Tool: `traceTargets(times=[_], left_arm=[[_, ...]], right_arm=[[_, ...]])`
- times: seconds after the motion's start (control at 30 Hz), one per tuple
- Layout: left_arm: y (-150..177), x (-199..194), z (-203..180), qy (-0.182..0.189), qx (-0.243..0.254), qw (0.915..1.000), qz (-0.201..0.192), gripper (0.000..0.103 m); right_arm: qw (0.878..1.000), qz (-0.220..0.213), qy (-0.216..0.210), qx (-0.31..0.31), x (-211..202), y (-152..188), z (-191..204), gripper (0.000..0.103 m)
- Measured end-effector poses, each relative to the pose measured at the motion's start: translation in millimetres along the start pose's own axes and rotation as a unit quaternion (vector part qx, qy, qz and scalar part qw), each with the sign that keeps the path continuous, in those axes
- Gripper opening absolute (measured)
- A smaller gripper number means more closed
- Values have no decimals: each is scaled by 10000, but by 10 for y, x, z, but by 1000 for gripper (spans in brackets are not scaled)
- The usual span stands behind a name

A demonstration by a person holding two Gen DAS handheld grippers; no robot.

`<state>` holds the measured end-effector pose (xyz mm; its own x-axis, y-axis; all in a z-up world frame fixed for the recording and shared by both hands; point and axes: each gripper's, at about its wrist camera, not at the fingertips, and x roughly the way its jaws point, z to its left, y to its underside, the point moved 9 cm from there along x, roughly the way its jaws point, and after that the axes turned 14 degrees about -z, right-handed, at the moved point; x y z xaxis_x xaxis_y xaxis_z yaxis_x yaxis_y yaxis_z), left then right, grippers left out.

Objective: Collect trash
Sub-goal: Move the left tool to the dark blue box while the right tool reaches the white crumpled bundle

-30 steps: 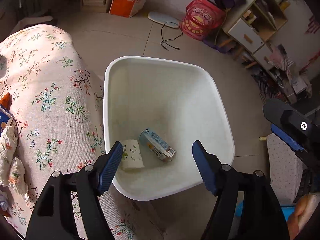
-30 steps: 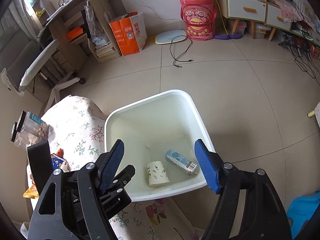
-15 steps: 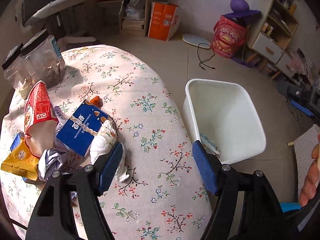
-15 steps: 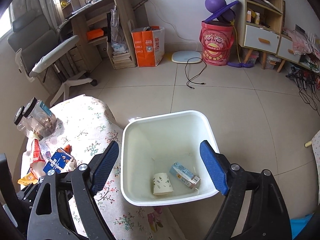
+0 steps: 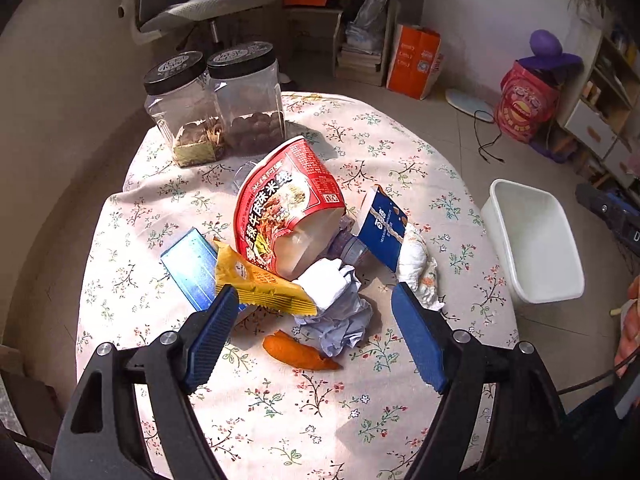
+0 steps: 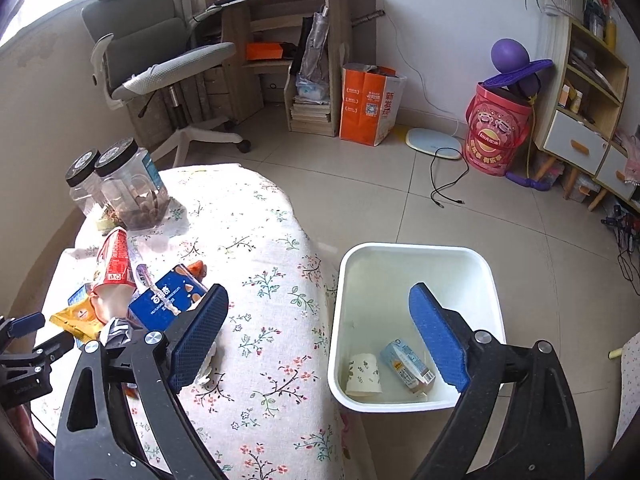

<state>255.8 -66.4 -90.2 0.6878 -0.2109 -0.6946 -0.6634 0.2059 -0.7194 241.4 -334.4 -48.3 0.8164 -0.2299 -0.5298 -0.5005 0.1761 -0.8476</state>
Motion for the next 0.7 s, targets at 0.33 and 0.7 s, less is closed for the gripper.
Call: traceTargets(times=[0.33,0.7], left_arm=[[445,198,680,-287,-835,9952,410,81],[527,617,1509,-401,-3106,9458,863,80]], right_arm=[[9901,783,-952,-675,209,535,1016,90],[9850,1402,-696,-720,561,923,1120,85]])
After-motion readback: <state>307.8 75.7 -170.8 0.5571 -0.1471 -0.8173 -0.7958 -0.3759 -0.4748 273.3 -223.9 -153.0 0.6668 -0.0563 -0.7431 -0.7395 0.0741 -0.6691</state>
